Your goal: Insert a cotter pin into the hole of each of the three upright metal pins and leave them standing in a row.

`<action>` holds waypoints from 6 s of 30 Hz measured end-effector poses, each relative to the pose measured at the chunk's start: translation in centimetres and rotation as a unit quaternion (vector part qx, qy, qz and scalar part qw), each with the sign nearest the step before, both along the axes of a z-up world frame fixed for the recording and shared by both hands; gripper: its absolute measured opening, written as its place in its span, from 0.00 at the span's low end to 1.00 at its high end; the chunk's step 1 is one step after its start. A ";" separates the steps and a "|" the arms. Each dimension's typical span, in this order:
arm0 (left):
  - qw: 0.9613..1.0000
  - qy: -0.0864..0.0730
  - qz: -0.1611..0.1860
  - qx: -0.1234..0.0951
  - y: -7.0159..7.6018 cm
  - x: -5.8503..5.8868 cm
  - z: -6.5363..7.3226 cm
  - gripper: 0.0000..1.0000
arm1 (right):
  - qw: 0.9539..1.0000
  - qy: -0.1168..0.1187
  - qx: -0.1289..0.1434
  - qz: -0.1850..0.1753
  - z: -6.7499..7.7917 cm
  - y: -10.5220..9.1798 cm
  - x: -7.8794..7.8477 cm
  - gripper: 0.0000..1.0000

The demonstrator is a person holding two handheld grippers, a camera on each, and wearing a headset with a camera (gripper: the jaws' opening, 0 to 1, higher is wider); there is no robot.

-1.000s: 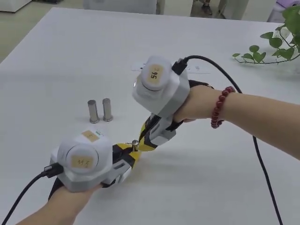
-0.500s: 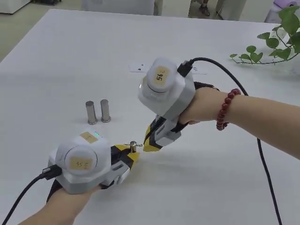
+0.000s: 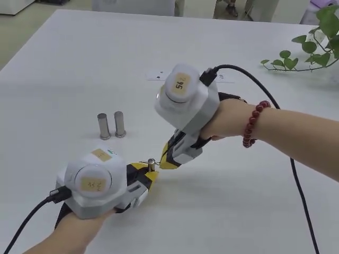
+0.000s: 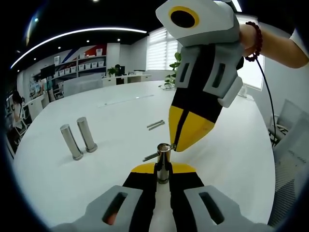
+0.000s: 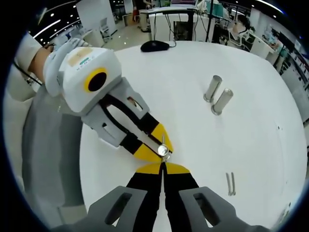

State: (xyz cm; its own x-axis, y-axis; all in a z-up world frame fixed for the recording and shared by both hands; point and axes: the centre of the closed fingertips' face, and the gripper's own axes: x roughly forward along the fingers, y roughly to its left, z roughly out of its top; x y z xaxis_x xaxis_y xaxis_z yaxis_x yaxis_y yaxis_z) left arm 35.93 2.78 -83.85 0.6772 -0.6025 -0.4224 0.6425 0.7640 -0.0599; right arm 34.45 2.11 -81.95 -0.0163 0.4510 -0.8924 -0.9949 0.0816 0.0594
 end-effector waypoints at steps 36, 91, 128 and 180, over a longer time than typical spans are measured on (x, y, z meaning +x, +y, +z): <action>1.000 0.021 0.004 0.012 0.8 -0.4 -0.5 0.29 | 0.999 0.011 0.034 -0.032 -0.1 0.8 0.2 0.17; 0.999 -0.022 -0.004 -0.026 4.6 -5.7 6.8 0.61 | 0.995 -0.036 0.086 -0.020 -0.4 2.4 0.5 0.11; 1.000 -0.019 0.007 -0.019 6.1 -6.3 6.3 0.62 | 0.996 -0.029 0.089 0.007 -0.3 4.7 0.9 0.11; 0.999 -0.038 -0.005 -0.016 5.7 -6.6 7.0 0.76 | 0.973 -0.016 0.209 -0.097 4.0 6.4 5.0 0.35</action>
